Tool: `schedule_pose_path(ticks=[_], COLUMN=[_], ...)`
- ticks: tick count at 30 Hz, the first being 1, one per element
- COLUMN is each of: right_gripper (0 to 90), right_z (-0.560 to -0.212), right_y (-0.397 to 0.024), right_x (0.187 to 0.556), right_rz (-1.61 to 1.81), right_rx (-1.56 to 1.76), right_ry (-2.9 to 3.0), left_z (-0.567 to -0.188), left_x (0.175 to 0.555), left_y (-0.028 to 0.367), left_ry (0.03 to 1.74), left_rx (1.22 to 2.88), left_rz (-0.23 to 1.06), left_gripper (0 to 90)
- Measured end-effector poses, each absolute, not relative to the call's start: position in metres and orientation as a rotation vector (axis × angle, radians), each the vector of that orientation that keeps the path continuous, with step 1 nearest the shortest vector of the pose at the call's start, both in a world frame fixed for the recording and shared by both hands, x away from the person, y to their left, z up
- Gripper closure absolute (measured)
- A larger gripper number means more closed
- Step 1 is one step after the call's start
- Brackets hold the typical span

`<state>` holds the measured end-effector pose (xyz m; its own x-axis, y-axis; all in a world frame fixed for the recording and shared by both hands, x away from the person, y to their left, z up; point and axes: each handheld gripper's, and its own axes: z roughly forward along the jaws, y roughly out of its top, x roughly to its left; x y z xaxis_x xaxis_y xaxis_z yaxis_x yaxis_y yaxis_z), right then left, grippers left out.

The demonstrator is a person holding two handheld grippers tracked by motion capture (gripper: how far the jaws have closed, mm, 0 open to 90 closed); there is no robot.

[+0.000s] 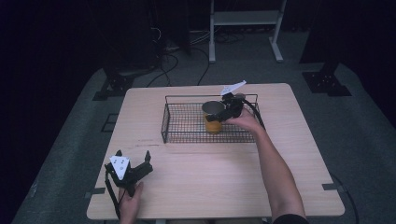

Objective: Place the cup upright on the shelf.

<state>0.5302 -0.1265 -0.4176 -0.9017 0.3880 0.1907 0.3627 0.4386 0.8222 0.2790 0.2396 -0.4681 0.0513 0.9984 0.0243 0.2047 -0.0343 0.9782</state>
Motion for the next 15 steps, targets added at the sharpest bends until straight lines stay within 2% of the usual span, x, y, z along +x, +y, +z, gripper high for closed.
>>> schedule_pose_path(ticks=[15], right_gripper=[7.0], right_z=[-0.4148], right_y=[-0.1264], right_x=[0.5235], right_rz=[1.441], right_rx=[0.664], right_ry=[2.644], left_z=[-0.4680], left_x=[0.2791], left_y=[0.2392], left_ry=[1.310], left_rx=[1.407], left_rz=[1.092], left_gripper=[0.0])
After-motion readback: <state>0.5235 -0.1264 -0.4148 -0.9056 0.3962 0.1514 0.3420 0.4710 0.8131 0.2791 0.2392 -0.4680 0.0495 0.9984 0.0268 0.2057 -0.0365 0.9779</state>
